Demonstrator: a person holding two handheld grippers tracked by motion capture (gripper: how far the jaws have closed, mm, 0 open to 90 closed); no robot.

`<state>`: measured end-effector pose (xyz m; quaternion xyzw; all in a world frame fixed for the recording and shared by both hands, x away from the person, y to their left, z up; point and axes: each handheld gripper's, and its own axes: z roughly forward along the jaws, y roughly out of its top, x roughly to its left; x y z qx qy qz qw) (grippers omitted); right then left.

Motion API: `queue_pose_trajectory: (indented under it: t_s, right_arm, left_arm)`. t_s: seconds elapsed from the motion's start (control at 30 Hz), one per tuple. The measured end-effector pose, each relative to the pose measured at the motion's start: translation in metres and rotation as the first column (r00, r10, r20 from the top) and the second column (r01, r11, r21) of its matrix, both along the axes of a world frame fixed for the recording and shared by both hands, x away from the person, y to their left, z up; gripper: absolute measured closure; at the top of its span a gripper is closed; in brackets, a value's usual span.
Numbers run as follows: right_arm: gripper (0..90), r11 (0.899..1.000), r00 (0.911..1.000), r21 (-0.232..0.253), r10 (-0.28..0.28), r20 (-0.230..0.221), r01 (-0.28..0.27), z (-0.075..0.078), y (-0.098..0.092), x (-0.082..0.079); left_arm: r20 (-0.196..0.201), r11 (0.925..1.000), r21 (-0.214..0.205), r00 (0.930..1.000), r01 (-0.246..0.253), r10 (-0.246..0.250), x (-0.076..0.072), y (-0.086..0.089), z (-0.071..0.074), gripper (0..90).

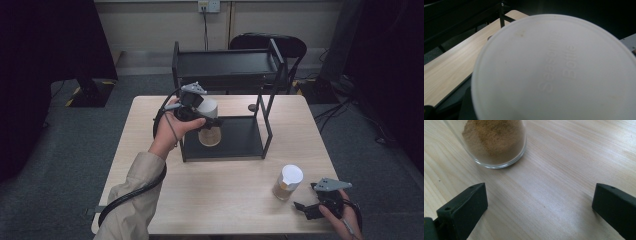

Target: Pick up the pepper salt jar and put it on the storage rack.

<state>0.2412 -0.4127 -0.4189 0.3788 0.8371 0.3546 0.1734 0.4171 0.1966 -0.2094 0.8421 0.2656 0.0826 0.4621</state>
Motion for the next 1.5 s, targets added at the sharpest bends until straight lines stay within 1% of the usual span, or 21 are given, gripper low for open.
queue_pose_trajectory:
  t_s: [0.07, 0.2, 0.33, 0.5, 0.53, 0.67, 0.7, 0.8, 0.87, 0.9, 1.03, 1.07, 1.1, 1.13, 1.2, 1.23, 1.37, 1.4, 1.43, 1.47, 1.5]
  right_arm:
    - [0.0, 1.0, 1.0, 0.0, 0.0, 0.0, 0.0, 0.0, 0.0, 0.0]
    - [0.0, 1.0, 1.0, 0.0, 0.0, 0.0, 0.0, 0.0, 0.0, 0.0]
    - [0.0, 1.0, 1.0, 0.0, 0.0, -0.001, 0.0, 0.0, 0.0, 0.0]
    - [0.0, 1.0, 1.0, 0.0, -0.001, -0.001, 0.001, 0.0, 0.0, 0.0]
    - [0.0, 1.0, 1.0, 0.0, -0.001, -0.001, 0.001, 0.0, 0.0, 0.0]
    - [0.0, 1.0, 1.0, 0.0, 0.0, -0.001, 0.0, 0.0, 0.0, 0.0]
    - [0.0, 1.0, 1.0, -0.001, 0.0, -0.002, 0.0, 0.0, 0.0, 0.0]
    - [0.0, 1.0, 1.0, -0.001, 0.0, -0.002, 0.0, 0.0, 0.0, 0.0]
    - [0.0, 1.0, 1.0, -0.001, 0.0, -0.002, 0.0, 0.0, 0.0, 0.0]
    - [0.0, 1.0, 1.0, -0.001, 0.0, -0.001, 0.0, 0.0, 0.0, 0.0]
    - [0.0, 1.0, 1.0, -0.001, 0.0, -0.001, 0.0, 0.0, 0.0, 0.0]
    - [0.0, 1.0, 1.0, -0.001, 0.0, -0.001, 0.0, 0.0, 0.0, 0.0]
    - [0.0, 1.0, 1.0, -0.001, 0.0, -0.001, 0.0, 0.0, 0.0, 0.0]
    - [0.0, 1.0, 1.0, -0.001, 0.0, -0.001, 0.0, 0.0, 0.0, 0.0]
    - [0.0, 1.0, 1.0, -0.001, 0.0, -0.002, 0.0, 0.0, 0.0, 0.0]
    - [0.0, 1.0, 1.0, -0.001, 0.0, -0.002, 0.0, 0.0, 0.0, 0.0]
    - [0.0, 1.0, 1.0, -0.001, 0.0, -0.002, 0.0, 0.0, 0.0, 0.0]
    - [0.0, 1.0, 1.0, -0.001, 0.0, -0.002, 0.0, 0.0, 0.0, 0.0]
    - [0.0, 1.0, 1.0, -0.001, 0.0, -0.002, 0.0, 0.0, 0.0, 0.0]
    - [0.0, 1.0, 1.0, -0.001, 0.0, -0.002, 0.0, 0.0, 0.0, 0.0]
    - [0.0, 1.0, 1.0, -0.001, 0.0, -0.002, 0.0, 0.0, 0.0, 0.0]
  left_arm:
    - [0.006, 1.0, 0.006, 1.0, -0.005, 0.005, 0.002, 0.0, 0.005, 35.7]
    - [0.012, 0.9998, 0.001, 0.9998, -0.018, 0.018, 0.004, 0.0, 0.013, 35.7]
    - [0.019, 0.9996, 0.016, 0.9996, -0.024, 0.023, 0.006, -0.001, 0.025, 35.7]
    - [0.024, 0.9994, 0.013, 0.9992, -0.031, 0.031, 0.009, 0.0, 0.037, 35.8]
    - [0.024, 0.9994, 0.013, 0.9992, -0.031, 0.031, 0.009, 0.0, 0.037, 35.8]
    - [0.024, 0.9994, 0.012, 0.9992, -0.033, 0.033, 0.012, -0.001, 0.048, 35.8]
    - [0.024, 0.9994, 0.012, 0.9992, -0.033, 0.033, 0.012, -0.001, 0.048, 35.8]
    - [0.03, 0.9993, 0.012, 0.9989, -0.036, 0.035, 0.014, -0.003, 0.059, 35.8]
    - [0.031, 0.9993, 0.009, 0.9989, -0.037, 0.037, 0.015, -0.003, 0.061, 35.8]
    - [0.035, 0.9993, 0.008, 0.9987, -0.036, 0.036, 0.015, -0.004, 0.067, 35.8]
    - [0.035, 0.9993, 0.007, 0.9987, -0.036, 0.036, 0.017, -0.005, 0.078, 35.8]
    - [0.035, 0.9993, 0.007, 0.9987, -0.036, 0.036, 0.017, -0.005, 0.078, 35.8]
    - [0.033, 0.9992, 0.006, 0.9987, -0.039, 0.039, 0.019, -0.005, 0.083, 35.8]
    - [0.033, 0.9992, 0.006, 0.9987, -0.039, 0.039, 0.019, -0.005, 0.083, 35.8]
    - [0.037, 0.9991, 0.013, 0.9985, -0.041, 0.04, 0.02, -0.006, 0.093, 35.8]
    - [0.037, 0.9991, 0.013, 0.9985, -0.041, 0.04, 0.02, -0.006, 0.093, 35.7]
    - [0.042, 0.999, 0.018, 0.9983, -0.041, 0.04, 0.021, -0.006, 0.106, 35.8]
    - [0.042, 0.999, 0.016, 0.9983, -0.042, 0.041, 0.021, -0.006, 0.112, 35.8]
    - [0.042, 0.999, 0.016, 0.9983, -0.042, 0.041, 0.021, -0.006, 0.112, 35.8]
    - [0.048, 0.9989, 0.023, 0.9981, -0.041, 0.04, 0.022, -0.008, 0.119, 35.8]
    - [0.048, 0.9989, 0.023, 0.9981, -0.041, 0.04, 0.022, -0.008, 0.119, 35.8]
